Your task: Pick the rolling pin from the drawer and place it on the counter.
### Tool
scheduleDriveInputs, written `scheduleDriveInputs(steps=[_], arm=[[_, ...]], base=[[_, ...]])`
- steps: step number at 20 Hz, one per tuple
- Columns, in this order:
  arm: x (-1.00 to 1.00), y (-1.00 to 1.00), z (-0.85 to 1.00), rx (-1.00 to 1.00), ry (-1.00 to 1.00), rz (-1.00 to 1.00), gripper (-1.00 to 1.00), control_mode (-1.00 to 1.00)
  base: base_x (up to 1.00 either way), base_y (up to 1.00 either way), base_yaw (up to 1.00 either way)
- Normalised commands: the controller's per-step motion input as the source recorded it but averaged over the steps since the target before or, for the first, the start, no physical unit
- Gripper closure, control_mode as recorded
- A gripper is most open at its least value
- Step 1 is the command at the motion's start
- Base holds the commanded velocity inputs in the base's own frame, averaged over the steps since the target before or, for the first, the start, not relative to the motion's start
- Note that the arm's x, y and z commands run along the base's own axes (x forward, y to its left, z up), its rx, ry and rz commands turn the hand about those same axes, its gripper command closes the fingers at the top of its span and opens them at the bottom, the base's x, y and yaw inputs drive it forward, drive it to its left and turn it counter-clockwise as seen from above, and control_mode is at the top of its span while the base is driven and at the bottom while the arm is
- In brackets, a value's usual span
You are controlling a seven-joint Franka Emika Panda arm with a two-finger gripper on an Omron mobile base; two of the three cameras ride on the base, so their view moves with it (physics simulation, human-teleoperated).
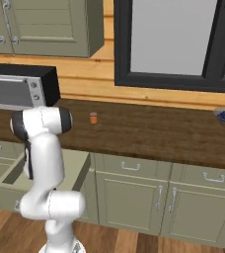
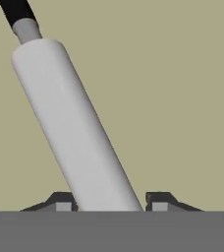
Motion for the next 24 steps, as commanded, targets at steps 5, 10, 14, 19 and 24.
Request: scheduleDriveInputs(steps=[5,10,14,19,24], arm=[[-0.04,0.0,0.97,0.0,0.0,0.3,1.0,-1.0],[0.0,0.02,1.0,-0.02,0.0,0.32,1.0,-1.0],[0.0,0.0,1.0,-0.03,0.0,0.21,1.0,-1.0],[-0.11,0.0,1.0,-0.05,0.0,0.08,1.0,-1.0],[0.0,0.0,1.0,-0.07,0.0,0.01,1.0,-1.0]], base=[[0.0,0.0,0.0],[0.0,0.0,0.0],[0.0,0.0,0.0],[0.0,0.0,0.0],[0.0,0.0,0.0]])
